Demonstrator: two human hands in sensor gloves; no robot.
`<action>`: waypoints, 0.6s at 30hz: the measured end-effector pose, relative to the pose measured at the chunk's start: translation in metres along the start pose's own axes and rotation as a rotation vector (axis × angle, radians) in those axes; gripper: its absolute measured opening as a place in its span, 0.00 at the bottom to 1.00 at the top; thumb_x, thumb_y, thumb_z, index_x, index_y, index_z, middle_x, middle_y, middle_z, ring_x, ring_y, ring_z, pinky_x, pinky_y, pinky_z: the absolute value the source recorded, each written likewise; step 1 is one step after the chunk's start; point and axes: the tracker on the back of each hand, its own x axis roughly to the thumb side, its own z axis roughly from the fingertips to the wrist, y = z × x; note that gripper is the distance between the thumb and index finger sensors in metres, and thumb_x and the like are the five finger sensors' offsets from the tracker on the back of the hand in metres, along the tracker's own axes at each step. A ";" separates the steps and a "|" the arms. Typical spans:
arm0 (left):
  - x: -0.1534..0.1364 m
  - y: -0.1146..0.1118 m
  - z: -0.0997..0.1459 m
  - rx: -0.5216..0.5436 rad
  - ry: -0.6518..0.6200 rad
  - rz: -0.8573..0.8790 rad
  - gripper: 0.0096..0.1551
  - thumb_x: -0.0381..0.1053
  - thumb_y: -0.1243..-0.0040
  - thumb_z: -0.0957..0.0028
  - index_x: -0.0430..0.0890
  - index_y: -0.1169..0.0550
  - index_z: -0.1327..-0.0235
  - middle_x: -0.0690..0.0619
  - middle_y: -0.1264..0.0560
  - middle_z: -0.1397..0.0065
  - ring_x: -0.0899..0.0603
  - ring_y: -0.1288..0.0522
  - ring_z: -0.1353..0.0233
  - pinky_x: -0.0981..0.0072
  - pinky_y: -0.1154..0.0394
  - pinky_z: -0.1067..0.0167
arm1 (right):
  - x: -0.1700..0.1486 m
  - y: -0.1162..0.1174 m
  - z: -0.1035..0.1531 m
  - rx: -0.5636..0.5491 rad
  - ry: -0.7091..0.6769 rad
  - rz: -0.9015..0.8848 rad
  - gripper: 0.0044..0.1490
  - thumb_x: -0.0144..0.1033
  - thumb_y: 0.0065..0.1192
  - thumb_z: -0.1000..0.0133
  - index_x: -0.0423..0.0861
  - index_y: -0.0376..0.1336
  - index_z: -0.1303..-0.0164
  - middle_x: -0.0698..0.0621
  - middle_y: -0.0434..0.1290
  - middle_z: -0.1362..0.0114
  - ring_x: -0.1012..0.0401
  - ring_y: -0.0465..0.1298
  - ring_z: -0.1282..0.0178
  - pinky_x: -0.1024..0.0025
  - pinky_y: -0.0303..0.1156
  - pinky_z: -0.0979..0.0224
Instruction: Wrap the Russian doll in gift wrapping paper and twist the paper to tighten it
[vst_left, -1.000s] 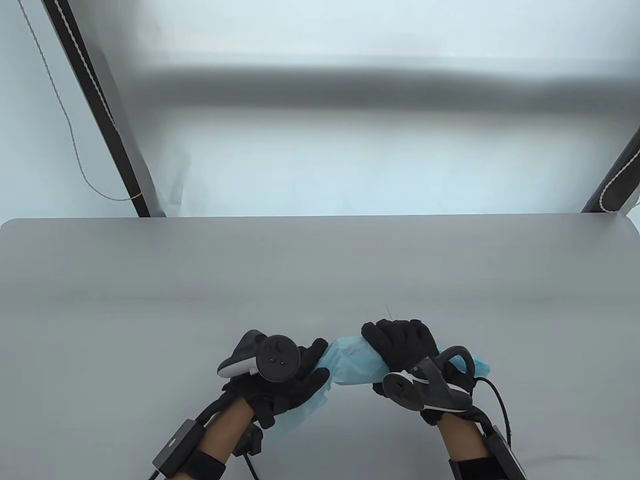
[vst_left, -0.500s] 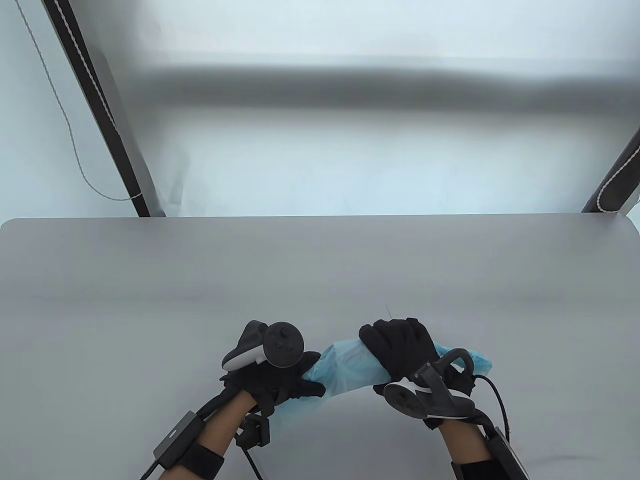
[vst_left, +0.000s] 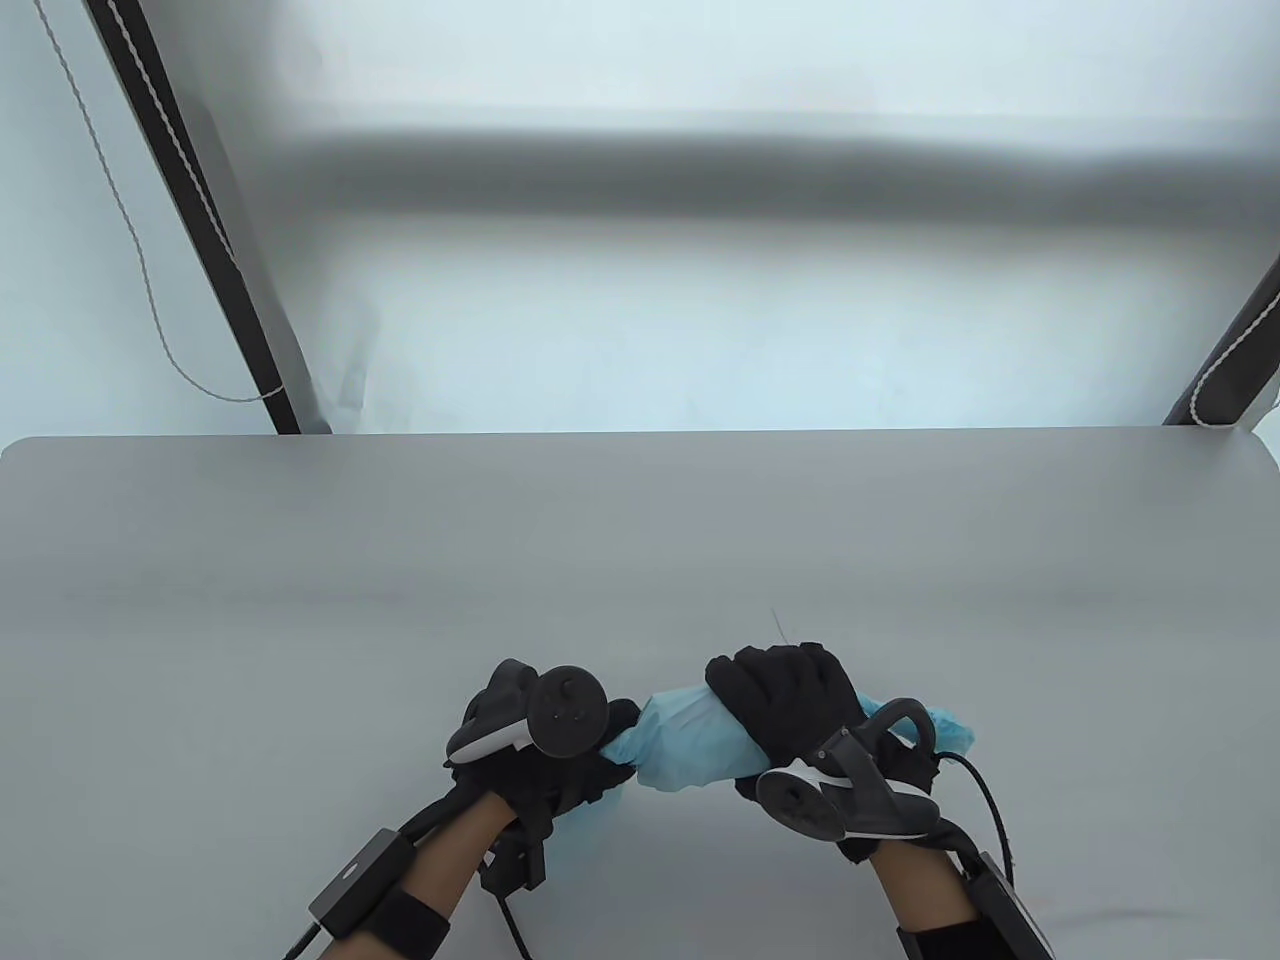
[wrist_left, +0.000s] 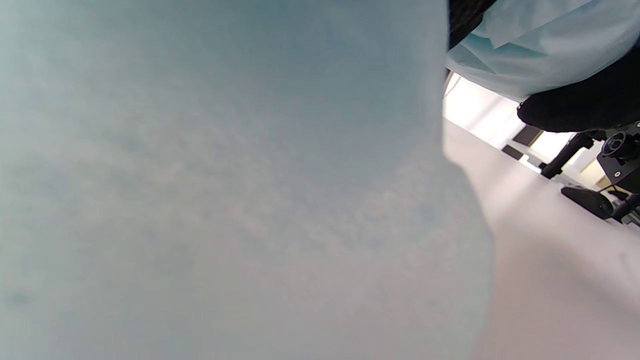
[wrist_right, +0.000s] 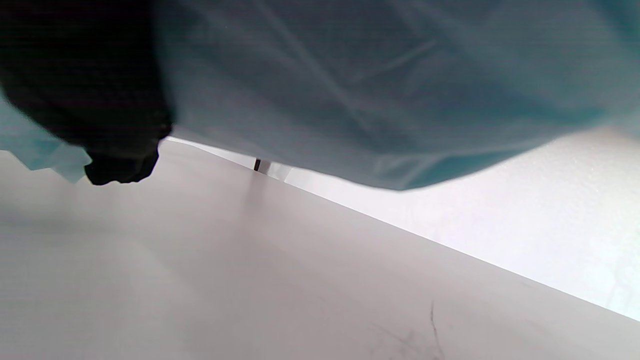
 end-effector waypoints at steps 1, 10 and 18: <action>0.001 0.000 0.000 0.025 0.000 -0.005 0.39 0.53 0.33 0.41 0.48 0.40 0.22 0.53 0.18 0.31 0.39 0.22 0.26 0.36 0.29 0.34 | -0.001 0.000 0.000 0.001 0.007 -0.002 0.79 0.64 0.86 0.57 0.46 0.42 0.06 0.37 0.62 0.13 0.42 0.66 0.18 0.36 0.59 0.14; 0.003 -0.005 -0.001 0.023 0.006 -0.021 0.37 0.50 0.45 0.36 0.40 0.47 0.22 0.57 0.17 0.53 0.44 0.16 0.49 0.37 0.26 0.44 | -0.007 0.003 -0.002 0.021 0.031 0.017 0.79 0.65 0.85 0.56 0.47 0.41 0.06 0.38 0.61 0.13 0.42 0.66 0.17 0.36 0.59 0.14; 0.004 0.002 0.006 -0.198 -0.121 0.069 0.62 0.79 0.68 0.40 0.37 0.67 0.18 0.41 0.43 0.20 0.32 0.39 0.23 0.22 0.45 0.30 | -0.021 0.005 0.001 0.028 0.084 0.036 0.79 0.65 0.84 0.56 0.48 0.40 0.07 0.38 0.60 0.12 0.43 0.65 0.17 0.37 0.59 0.14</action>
